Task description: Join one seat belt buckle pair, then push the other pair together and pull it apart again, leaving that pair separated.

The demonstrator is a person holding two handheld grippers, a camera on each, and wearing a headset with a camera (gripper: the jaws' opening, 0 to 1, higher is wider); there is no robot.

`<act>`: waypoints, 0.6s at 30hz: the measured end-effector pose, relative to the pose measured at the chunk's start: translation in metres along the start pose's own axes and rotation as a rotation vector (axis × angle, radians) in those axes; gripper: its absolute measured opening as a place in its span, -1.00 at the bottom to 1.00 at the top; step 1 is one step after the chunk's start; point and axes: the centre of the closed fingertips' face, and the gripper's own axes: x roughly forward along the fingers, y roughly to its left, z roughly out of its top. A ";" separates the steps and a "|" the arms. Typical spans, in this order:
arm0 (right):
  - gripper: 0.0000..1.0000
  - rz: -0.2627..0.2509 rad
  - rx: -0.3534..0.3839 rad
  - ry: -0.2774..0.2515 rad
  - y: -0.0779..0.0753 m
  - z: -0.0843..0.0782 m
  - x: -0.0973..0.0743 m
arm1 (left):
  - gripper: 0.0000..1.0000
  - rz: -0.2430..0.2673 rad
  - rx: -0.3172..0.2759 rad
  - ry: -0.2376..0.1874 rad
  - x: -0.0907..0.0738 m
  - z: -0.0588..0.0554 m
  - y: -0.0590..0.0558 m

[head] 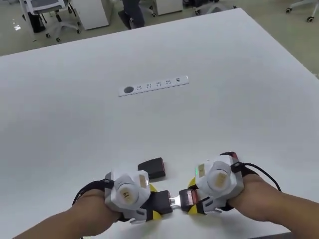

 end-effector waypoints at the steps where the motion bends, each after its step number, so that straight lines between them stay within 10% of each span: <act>1: -0.36 -0.001 -0.001 0.002 -0.001 0.000 0.001 | -0.31 -0.004 0.000 0.000 0.000 -0.001 0.000; 18: -0.37 0.012 0.001 -0.006 0.003 0.013 0.008 | -0.32 -0.028 0.008 -0.012 0.000 0.001 -0.001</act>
